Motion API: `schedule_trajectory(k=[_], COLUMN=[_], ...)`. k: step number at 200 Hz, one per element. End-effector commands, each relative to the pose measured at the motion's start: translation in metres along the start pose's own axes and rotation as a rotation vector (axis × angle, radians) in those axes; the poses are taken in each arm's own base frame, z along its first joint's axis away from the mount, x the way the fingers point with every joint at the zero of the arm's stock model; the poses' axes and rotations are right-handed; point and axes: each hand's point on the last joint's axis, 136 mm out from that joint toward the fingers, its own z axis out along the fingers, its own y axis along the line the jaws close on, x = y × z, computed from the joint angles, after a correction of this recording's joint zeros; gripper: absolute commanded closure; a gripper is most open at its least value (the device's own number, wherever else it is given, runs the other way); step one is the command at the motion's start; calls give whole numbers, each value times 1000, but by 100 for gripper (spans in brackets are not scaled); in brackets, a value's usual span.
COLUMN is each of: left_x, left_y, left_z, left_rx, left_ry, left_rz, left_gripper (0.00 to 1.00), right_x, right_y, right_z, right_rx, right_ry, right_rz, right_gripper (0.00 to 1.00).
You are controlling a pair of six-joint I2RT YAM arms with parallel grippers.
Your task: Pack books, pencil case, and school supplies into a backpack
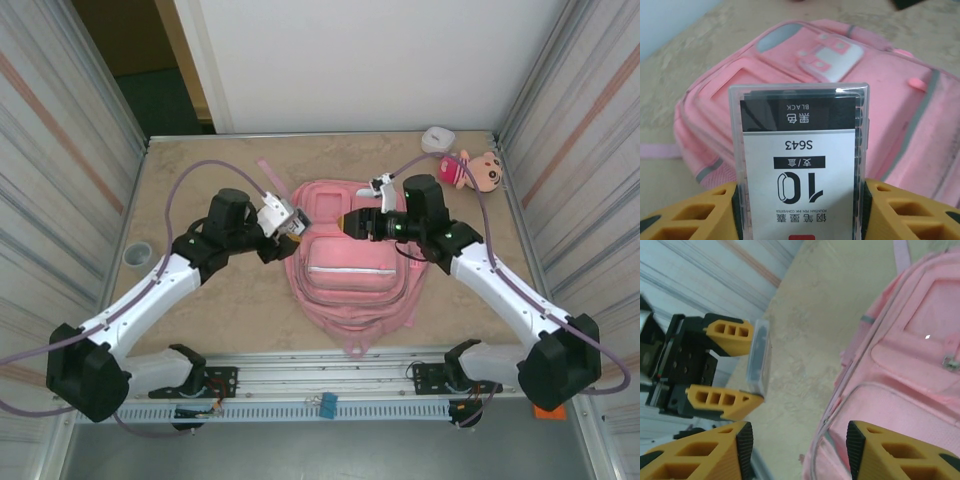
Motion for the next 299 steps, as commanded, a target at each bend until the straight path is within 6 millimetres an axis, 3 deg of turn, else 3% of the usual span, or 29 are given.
schedule_trajectory(k=[1,46,110,146,175,197,215,253,299], left_x=[-6,-9,-15,-17,-18,-15,-14,-13,14], left_y=[-17,-26,-35,-41,-39,-34,-31,-30,-64], left_z=[-1,7,9,8,8,11,13,15,34], left_rx=[78,118,153,174,161,132,113,93,205], left_ry=[-54,-54,-79,-92,-91,-70,-60,-45,48], left_rz=[214,276,293,305,305,302,299,309,446], left_gripper=[60,60,60,60,60,55,45,25,23], right_x=[14,22,28,28,29,28,23,9,-9], right_y=[10,30,37,33,31,33,32,8,-39], right_z=[5,20,44,51,51,45,38,11,-45], right_rx=[-38,-111,-133,-120,-116,-122,-118,-80,12], right_ry=[108,170,232,241,245,233,202,90,-107], right_rz=[167,183,179,184,184,177,172,221,320], right_gripper=[45,43,46,58,78,91,99,99,99])
